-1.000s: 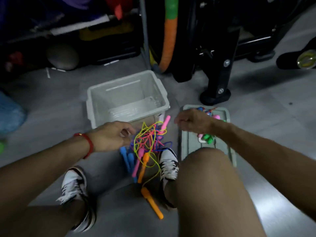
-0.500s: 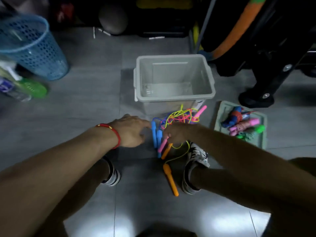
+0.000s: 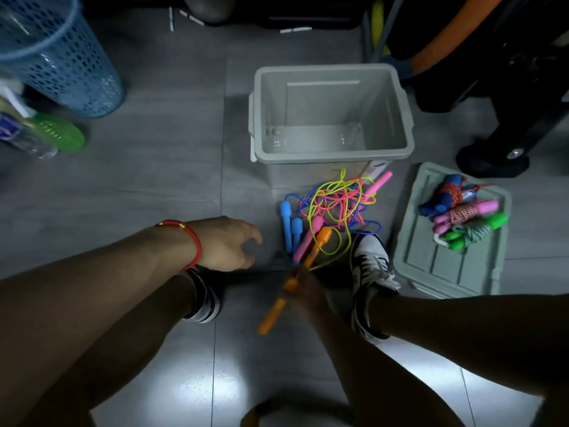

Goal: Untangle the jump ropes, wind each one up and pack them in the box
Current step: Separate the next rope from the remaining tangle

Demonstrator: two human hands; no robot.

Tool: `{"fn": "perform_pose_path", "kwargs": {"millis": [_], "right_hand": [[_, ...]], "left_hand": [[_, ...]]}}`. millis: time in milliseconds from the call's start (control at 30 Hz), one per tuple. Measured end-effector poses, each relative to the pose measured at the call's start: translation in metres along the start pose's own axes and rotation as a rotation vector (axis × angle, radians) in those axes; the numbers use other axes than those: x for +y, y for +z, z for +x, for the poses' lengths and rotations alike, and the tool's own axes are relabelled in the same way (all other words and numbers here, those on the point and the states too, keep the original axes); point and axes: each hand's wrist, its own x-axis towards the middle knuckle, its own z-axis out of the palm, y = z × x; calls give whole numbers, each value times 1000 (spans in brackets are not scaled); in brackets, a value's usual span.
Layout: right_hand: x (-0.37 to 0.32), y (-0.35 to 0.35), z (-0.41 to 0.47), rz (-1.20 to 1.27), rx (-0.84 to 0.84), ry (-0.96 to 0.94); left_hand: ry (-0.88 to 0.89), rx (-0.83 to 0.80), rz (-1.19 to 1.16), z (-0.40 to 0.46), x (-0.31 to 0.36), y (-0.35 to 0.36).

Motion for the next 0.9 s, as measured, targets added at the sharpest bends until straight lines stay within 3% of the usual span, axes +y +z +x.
{"fn": "perform_pose_path", "kwargs": {"millis": [133,233,267,333,467,533,633,700,900], "right_hand": [[-105,-17,-19,218,-53,-156],[-157,-35,-29,189,-84,-184],[-168,-43,-38,82,-113,-227],[-176,-64,-49,-364,-156,-313],[-172,-122,-52,-932,10,-474],[-180,-150,-49,-1032,77,-438],[-229,-176,-67,-1111,12,-433],[-263,-180,-78,-1138,5,-590],[-351,-141,-112,-1039,-4,-952]], "left_hand": [[-21,23,-60,-10,13,8],[3,201,-202,-16,14,25],[16,263,-279,-19,13,31],[53,395,-363,-29,8,36],[-20,756,-522,-42,-31,26],[-109,893,-663,-42,-57,26],[-192,988,-696,-41,-76,33],[-238,936,-560,-43,-80,37],[-282,463,-296,-50,-78,44]]}}
